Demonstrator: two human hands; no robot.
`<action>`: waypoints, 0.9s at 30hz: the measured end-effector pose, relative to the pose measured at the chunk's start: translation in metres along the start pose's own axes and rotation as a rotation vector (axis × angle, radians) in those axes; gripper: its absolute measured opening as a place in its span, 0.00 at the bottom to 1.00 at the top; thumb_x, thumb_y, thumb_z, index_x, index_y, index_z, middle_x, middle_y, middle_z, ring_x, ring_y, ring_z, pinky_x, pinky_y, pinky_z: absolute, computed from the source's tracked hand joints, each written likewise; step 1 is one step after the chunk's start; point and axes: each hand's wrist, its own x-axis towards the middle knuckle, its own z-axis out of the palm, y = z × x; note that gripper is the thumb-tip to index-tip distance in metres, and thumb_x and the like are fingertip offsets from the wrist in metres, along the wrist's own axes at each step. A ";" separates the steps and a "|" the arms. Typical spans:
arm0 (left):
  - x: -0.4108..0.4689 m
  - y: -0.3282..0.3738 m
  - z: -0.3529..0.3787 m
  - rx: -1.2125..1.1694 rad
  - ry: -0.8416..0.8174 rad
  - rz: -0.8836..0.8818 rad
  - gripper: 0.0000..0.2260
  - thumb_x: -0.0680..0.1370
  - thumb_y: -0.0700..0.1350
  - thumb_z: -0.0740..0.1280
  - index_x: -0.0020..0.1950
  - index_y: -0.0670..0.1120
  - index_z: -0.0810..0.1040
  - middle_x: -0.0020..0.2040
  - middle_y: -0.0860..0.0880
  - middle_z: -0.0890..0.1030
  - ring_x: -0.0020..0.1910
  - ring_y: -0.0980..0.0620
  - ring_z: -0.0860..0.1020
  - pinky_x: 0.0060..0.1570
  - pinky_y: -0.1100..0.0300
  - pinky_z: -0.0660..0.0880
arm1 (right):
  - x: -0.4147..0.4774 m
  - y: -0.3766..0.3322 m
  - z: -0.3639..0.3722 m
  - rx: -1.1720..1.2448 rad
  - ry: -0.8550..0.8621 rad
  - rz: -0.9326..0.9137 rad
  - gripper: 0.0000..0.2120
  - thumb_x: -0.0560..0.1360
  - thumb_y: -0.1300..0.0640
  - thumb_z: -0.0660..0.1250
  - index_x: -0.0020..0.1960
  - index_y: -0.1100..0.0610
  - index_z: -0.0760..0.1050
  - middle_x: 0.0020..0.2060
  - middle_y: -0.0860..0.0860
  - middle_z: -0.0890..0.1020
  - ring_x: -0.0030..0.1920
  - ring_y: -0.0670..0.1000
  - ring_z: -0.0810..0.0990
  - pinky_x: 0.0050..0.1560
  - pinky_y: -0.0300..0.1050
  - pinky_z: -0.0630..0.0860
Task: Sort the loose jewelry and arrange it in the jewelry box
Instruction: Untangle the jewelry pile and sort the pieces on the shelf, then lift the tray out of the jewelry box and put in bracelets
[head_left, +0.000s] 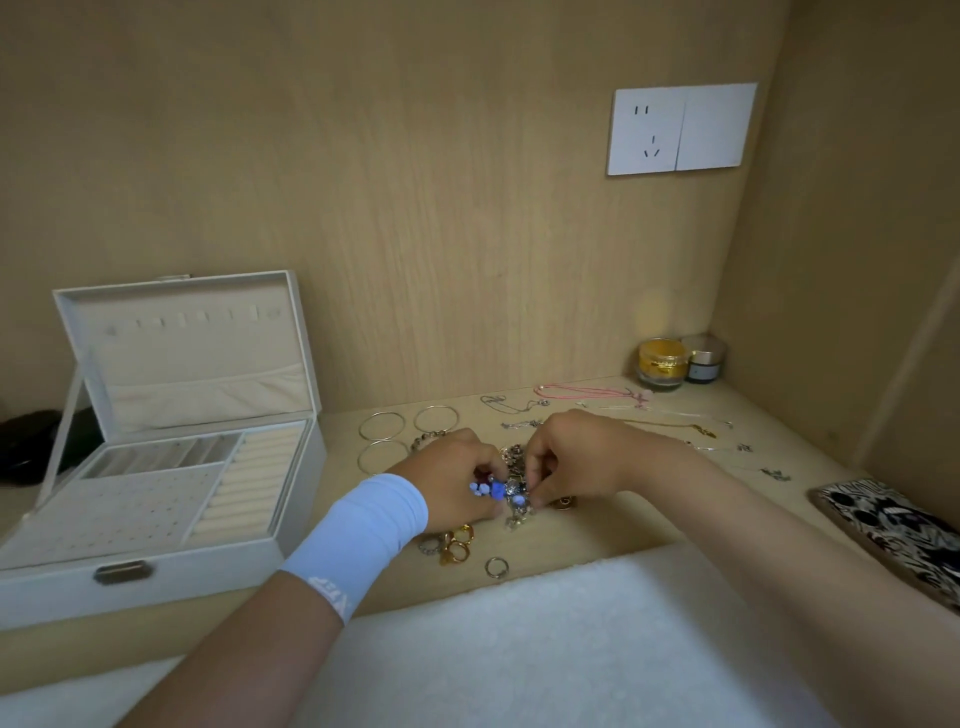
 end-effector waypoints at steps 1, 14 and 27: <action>-0.002 0.000 -0.002 -0.008 0.013 -0.003 0.12 0.73 0.51 0.72 0.56 0.57 0.79 0.54 0.53 0.72 0.53 0.54 0.75 0.61 0.55 0.72 | 0.001 -0.001 -0.002 -0.007 0.006 0.000 0.06 0.69 0.50 0.78 0.43 0.49 0.84 0.31 0.41 0.79 0.34 0.40 0.75 0.38 0.39 0.71; -0.106 -0.061 -0.064 0.007 0.346 -0.136 0.08 0.78 0.49 0.68 0.56 0.55 0.79 0.53 0.54 0.75 0.53 0.55 0.74 0.60 0.57 0.71 | 0.042 -0.121 0.000 0.023 0.179 -0.218 0.08 0.75 0.50 0.69 0.53 0.47 0.82 0.48 0.44 0.83 0.50 0.47 0.81 0.55 0.46 0.78; -0.216 -0.174 -0.069 0.112 0.196 -0.788 0.31 0.79 0.68 0.48 0.80 0.60 0.49 0.81 0.52 0.44 0.80 0.47 0.44 0.77 0.49 0.45 | 0.078 -0.235 0.083 -0.305 -0.131 -0.294 0.38 0.80 0.33 0.53 0.81 0.43 0.38 0.81 0.53 0.37 0.80 0.53 0.36 0.79 0.58 0.39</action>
